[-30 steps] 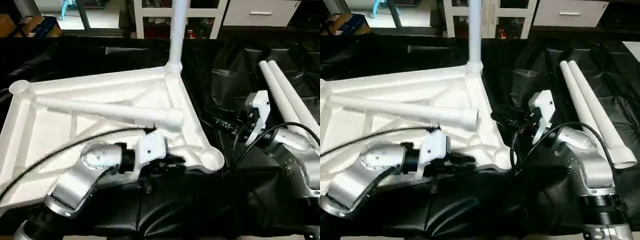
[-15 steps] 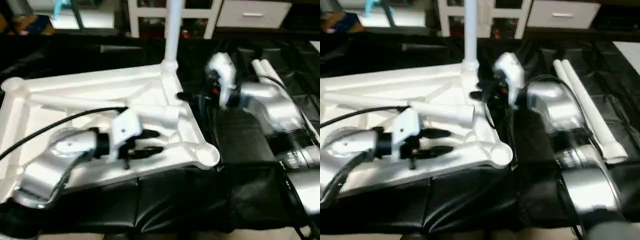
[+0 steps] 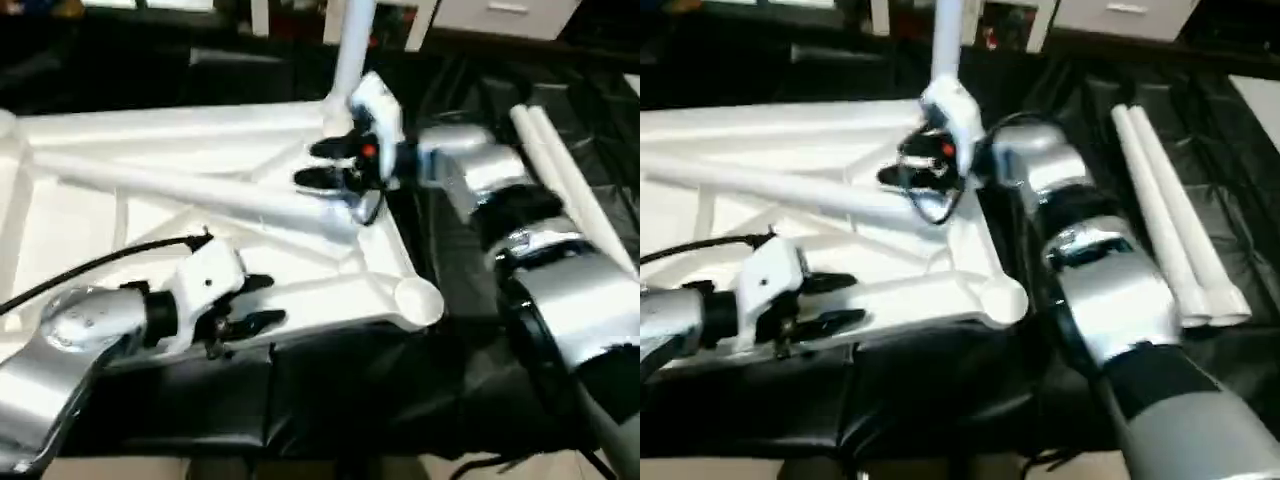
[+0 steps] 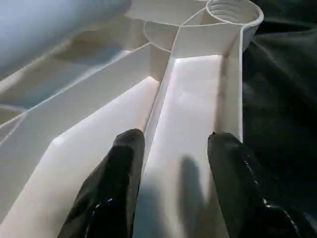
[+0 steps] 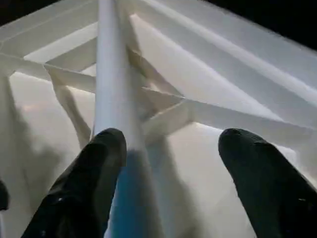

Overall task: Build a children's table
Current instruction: Insert table leg to table base

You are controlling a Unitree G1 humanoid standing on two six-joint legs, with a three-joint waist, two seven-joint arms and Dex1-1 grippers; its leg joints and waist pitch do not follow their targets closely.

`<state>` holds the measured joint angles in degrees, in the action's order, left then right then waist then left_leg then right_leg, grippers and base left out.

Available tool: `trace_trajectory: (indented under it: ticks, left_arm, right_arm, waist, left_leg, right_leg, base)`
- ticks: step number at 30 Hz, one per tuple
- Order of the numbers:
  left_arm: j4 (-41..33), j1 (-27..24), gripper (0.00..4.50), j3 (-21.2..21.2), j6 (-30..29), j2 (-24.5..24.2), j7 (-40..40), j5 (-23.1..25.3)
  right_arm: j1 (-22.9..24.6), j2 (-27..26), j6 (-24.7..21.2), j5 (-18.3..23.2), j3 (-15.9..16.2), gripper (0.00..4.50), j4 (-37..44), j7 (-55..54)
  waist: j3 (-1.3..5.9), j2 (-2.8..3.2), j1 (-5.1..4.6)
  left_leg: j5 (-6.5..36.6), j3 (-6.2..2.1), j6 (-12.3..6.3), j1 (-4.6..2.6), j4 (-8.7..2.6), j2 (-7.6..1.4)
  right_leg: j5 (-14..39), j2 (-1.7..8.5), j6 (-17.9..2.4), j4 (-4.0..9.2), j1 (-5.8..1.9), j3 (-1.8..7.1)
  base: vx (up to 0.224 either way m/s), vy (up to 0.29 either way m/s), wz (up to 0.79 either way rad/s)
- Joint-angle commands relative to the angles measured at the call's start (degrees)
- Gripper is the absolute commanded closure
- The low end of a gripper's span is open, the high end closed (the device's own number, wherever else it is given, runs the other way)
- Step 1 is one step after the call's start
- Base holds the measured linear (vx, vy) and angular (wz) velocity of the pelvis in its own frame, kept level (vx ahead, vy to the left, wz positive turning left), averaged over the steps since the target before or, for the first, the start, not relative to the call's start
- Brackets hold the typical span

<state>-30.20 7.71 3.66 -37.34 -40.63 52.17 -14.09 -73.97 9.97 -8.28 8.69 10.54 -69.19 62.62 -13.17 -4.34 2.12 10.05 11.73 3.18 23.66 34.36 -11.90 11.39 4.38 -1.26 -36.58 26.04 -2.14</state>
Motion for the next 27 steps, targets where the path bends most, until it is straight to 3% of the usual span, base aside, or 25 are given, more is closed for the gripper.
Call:
trace_trajectory:
  ticks: [1, 6, 8, 11, 19, 27]
  left_arm:
    - [-1.65, -1.14, 2.2, -0.14, -1.24, -0.83, 0.23, -0.7]
    - [-3.51, -1.66, 2.2, -0.78, -3.09, -1.89, -0.79, -1.58]
    - [-4.33, -1.9, 2.2, -1.04, -3.89, -2.13, -1.23, -1.9]
    - [-4.45, -1.93, 2.2, -1.08, -3.98, -2.06, -1.41, -1.89]
    - [-4.25, -1.15, 2.2, -0.47, -4.36, -1.57, -3.05, -2.11]
    - [-4.42, -1.27, 2.2, -0.01, -4.49, -1.46, -4.01, -2.27]
  right_arm:
    - [-0.69, 0.02, 0.88, -2.05, 1.04, 0.81, -1.5, -0.67]
    - [-2.57, -1.91, 2.83, -7.7, 4.75, 0.81, -5.36, 0.39]
    - [-3.22, -2.27, 3.9, -12.06, 7.93, 0.81, -6.53, 1.86]
    - [-3.88, -2.55, 3.33, -12.75, 8.35, 0.81, -6.84, 3.03]
    - [-7.44, -4.45, 2.36, -8.96, 2.11, 0.81, -7.56, 4.08]
    - [-7.92, -5.55, 1.56, -9.82, 2.06, 0.81, -7.79, 7.32]
  waist:
    - [4.02, 1.31, -0.26]
    - [3.12, 1.0, -0.5]
    - [3.02, 0.9, -0.6]
    - [2.69, 0.88, -0.58]
    - [2.99, 0.78, -0.74]
    - [2.77, 0.57, -0.78]
  left_leg:
    - [-3.2, -0.14, -5.64, -2.83, -3.64, -1.66]
    - [-2.19, -0.23, -5.17, -2.56, -3.91, -1.59]
    - [-1.04, -0.26, -4.61, -2.62, -4.04, -1.67]
    - [1.5, -0.19, -3.59, -2.93, -4.35, -1.72]
    - [-0.08, -0.2, -3.49, -3.08, -4.22, -1.7]
    - [-2.24, -0.14, -4.57, -3.01, -4.04, -1.67]
  right_leg:
    - [-8.6, 2.74, -19.46, 2.06, -2.98, 2.52]
    - [-6.1, 3.28, -18.92, 2.31, -3.29, 2.66]
    - [-4.19, 3.41, -18.53, 2.44, -3.33, 2.73]
    - [-0.64, 3.53, -17.69, 2.89, -3.25, 2.87]
    - [-3.41, 3.37, -18.2, 2.44, -3.26, 2.95]
    - [-6.67, 3.3, -18.99, 2.16, -3.24, 2.83]
  base:
    - [0.0, 0.0, 0.0]
    - [0.0, 0.0, 0.0]
    - [0.0, 0.0, 0.0]
    - [0.0, 0.0, 0.0]
    - [0.0, 0.0, 0.0]
    - [0.0, 0.0, 0.0]
